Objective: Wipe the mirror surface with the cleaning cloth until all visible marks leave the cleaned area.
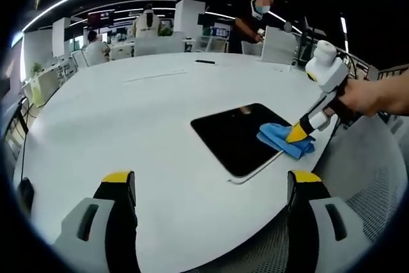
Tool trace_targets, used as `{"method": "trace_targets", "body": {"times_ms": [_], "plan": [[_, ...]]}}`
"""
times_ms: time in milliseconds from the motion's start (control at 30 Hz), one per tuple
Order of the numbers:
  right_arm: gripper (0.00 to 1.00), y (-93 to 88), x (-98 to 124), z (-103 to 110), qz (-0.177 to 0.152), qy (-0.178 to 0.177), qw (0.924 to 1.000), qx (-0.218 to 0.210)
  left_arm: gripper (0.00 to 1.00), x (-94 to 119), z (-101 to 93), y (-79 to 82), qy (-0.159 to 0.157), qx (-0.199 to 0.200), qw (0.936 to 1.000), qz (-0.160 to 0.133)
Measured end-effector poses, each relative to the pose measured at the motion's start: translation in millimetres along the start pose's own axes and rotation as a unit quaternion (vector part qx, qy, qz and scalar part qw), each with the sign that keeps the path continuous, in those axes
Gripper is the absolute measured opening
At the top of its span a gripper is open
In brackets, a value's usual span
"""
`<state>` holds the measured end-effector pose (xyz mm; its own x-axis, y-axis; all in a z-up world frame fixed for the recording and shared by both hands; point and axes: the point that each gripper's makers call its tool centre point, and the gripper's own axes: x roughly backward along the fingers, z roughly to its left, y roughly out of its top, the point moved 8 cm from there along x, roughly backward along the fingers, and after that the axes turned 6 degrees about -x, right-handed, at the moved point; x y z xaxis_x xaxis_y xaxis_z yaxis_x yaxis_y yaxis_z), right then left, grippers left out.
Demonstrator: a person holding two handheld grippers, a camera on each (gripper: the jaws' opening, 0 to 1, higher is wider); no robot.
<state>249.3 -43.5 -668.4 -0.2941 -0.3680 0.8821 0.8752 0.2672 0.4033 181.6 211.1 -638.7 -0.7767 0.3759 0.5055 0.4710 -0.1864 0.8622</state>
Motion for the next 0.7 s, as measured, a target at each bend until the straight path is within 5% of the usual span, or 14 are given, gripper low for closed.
{"method": "trace_targets", "body": {"times_ms": [700], "plan": [[0.0, -1.0, 7, -22, -0.009, 0.008, 0.9998, -0.016, 0.98, 1, 1.7, 0.5, 0.009, 0.003, 1.0, -0.002]]}}
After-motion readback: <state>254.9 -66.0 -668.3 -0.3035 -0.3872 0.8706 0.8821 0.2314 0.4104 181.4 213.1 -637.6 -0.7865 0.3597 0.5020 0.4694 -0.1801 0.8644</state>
